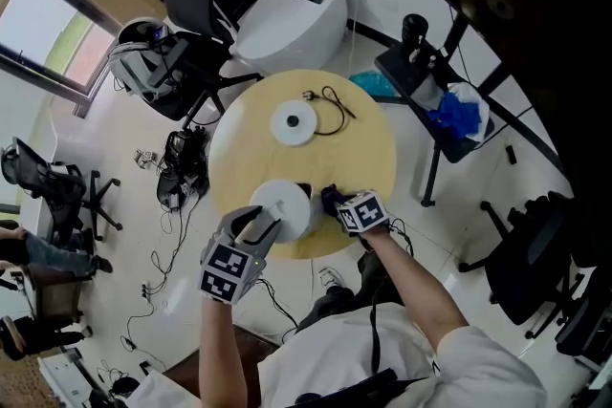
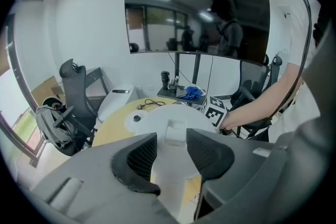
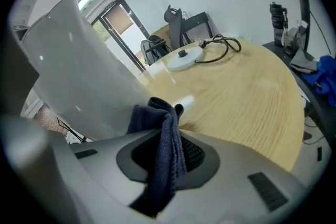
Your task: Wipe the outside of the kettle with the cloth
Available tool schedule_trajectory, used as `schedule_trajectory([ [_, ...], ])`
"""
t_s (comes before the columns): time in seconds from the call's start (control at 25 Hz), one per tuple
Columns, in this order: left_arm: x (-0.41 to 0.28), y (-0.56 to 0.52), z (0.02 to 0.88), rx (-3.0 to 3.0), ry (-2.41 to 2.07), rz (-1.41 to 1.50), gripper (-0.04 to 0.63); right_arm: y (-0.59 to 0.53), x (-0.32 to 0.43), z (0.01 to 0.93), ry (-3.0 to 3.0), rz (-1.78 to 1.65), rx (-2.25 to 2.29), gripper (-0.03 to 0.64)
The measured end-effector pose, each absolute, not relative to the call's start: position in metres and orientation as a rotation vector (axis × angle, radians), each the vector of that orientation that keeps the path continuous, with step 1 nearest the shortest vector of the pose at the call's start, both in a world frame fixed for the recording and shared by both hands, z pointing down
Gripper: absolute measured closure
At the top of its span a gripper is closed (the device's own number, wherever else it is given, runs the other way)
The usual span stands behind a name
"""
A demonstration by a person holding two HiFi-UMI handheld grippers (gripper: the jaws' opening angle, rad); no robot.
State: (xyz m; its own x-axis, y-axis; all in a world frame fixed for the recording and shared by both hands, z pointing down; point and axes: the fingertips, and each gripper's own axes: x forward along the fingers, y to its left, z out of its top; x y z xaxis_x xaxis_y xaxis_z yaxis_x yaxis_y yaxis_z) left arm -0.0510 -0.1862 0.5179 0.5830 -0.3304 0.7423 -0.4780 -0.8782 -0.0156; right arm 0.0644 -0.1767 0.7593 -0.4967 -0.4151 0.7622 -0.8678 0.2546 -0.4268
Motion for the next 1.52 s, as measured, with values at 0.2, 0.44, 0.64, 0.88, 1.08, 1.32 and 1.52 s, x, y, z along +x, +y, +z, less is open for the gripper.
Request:
schedule_trajectory([
  [0.2, -0.053, -0.186, 0.518, 2.596, -0.682, 1.196, 0.425, -0.188, 0.057, 0.687, -2.246, 1.037, 1.101, 0.549],
  [0.44, -0.054, -0.185, 0.520, 2.585, -0.676, 1.194, 0.425, -0.194, 0.053, 0.583, -2.501, 0.839, 1.001, 0.551],
  [0.64, -0.052, -0.185, 0.519, 2.590, -0.676, 1.196, 0.425, -0.188, 0.057, 0.553, -2.549, 0.795, 0.948, 0.551],
  [0.88, -0.051, -0.184, 0.520, 2.610, -0.669, 1.181, 0.425, -0.199, 0.063, 0.557, -2.558, 0.845, 0.982, 0.549],
  [1.08, -0.051, -0.184, 0.520, 2.618, -0.639, 1.187, 0.426, -0.211, 0.053, 0.609, -2.469, 0.868, 0.888, 0.549],
  [1.32, -0.053, -0.191, 0.512, 2.613, -0.756, 1.124, 0.365, -0.217, 0.056, 0.672, -2.348, 0.929, 0.830, 0.549],
  [1.52, -0.115, -0.186, 0.470, 2.527, -1.389, 0.685, 0.252, -0.215, 0.065, 0.659, -2.355, 0.910, 0.875, 0.549],
])
